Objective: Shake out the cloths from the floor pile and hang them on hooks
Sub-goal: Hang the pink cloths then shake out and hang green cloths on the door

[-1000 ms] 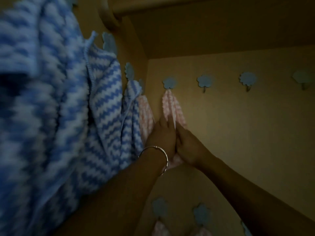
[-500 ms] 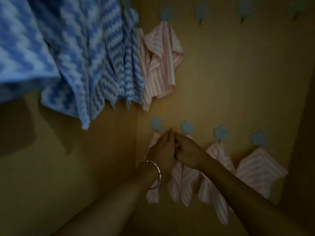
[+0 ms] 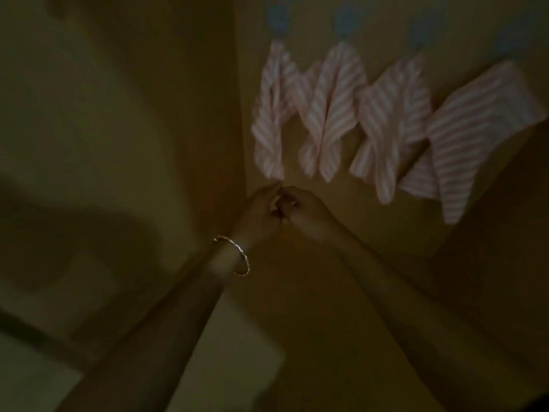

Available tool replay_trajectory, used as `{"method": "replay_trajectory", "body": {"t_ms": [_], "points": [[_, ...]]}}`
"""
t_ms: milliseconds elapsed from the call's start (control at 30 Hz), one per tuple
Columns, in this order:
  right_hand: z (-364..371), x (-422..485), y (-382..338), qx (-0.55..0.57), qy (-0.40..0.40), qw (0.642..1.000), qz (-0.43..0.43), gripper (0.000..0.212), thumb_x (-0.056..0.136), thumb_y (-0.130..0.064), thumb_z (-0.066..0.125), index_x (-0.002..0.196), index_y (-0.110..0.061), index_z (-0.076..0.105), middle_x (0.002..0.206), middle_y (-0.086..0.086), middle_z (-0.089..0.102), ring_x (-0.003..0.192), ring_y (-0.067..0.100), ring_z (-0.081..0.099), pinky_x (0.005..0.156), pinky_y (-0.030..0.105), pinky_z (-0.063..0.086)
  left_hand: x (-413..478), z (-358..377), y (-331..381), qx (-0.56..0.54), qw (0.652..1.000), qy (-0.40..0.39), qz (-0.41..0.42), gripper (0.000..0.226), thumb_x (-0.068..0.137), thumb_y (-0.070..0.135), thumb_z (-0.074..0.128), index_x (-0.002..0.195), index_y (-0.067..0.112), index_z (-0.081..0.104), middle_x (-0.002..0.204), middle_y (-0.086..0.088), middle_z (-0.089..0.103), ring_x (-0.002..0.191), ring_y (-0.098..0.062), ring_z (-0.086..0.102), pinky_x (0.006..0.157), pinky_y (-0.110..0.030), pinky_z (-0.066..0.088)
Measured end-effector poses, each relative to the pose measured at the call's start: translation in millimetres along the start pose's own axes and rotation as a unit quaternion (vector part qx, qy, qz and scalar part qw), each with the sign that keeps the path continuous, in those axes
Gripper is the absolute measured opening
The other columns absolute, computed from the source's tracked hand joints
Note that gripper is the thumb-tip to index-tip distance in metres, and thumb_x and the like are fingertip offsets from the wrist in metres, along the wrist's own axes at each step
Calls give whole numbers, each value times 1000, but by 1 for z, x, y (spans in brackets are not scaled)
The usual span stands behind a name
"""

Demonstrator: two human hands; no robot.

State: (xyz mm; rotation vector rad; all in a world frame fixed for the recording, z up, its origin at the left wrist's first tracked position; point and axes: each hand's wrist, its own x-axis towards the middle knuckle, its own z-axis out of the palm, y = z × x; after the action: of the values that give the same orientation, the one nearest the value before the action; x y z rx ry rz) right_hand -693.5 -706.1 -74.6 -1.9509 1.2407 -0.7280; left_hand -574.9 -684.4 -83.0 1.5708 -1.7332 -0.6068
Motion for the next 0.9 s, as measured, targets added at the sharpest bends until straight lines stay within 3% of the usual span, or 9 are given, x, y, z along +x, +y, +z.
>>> {"method": "replay_trajectory", "body": {"t_ms": [100,167,233,333,433,533,633,800,900], "points": [[37,-28,14,108,-39,993,11,28,93,-3,45,107,-17,64,97,-2,66,93,13,62,86,30,47,-53,22,-13,-59,993,54,-90,55,88,-6,42,141,8,38,135,-8,50,122,-17,50,87,-6,34],[68,-50,20,143,-78,986,28,26,89,-2,47,102,-13,66,96,1,68,93,14,62,86,31,47,-91,38,-29,-88,978,117,-148,49,88,2,44,137,7,44,128,-2,54,117,-15,52,93,-8,37],[100,-76,25,140,-146,979,38,22,90,-5,48,102,-12,66,95,3,67,91,16,62,84,35,48,-132,50,-43,-125,954,163,-217,48,87,9,47,135,4,45,130,-8,55,120,-19,52,102,-21,40],[133,-104,28,116,-229,966,17,23,89,-6,49,103,-11,66,96,4,67,93,18,63,87,35,48,-192,63,-58,-111,935,209,-265,54,85,4,53,138,4,41,124,1,53,114,-8,49,90,-1,35],[157,-133,19,86,-296,951,9,24,87,-11,49,103,-18,67,104,3,70,100,19,64,91,38,50,-242,60,-62,-98,917,243,-302,58,85,8,56,140,6,38,124,0,55,111,-10,53,88,-8,40],[176,-168,4,92,-365,926,-4,24,90,-13,49,105,-19,67,94,-14,70,93,0,63,83,19,48,-292,45,-61,-88,892,278,-345,55,88,5,55,141,12,40,127,-6,59,113,-16,58,97,-27,46],[203,-207,-21,86,-402,911,-23,20,92,-8,47,98,-15,65,67,-24,65,72,-19,56,64,2,38,-349,31,-59,-83,870,300,-383,50,88,6,56,137,14,46,119,3,61,110,-8,56,91,-17,42],[264,-283,-70,16,-475,877,-69,27,94,-13,44,112,-15,64,104,-5,66,98,8,59,78,20,43,-457,-2,-62,-98,840,311,-433,53,90,9,55,141,16,41,135,-3,53,121,-18,53,100,-29,43],[314,-338,-110,12,-513,852,-109,26,93,-15,47,113,-19,64,103,-7,63,98,8,58,76,18,43,-537,-36,-61,-100,807,336,-475,56,90,12,56,142,19,38,138,-1,51,122,-20,53,101,-28,42]]}}
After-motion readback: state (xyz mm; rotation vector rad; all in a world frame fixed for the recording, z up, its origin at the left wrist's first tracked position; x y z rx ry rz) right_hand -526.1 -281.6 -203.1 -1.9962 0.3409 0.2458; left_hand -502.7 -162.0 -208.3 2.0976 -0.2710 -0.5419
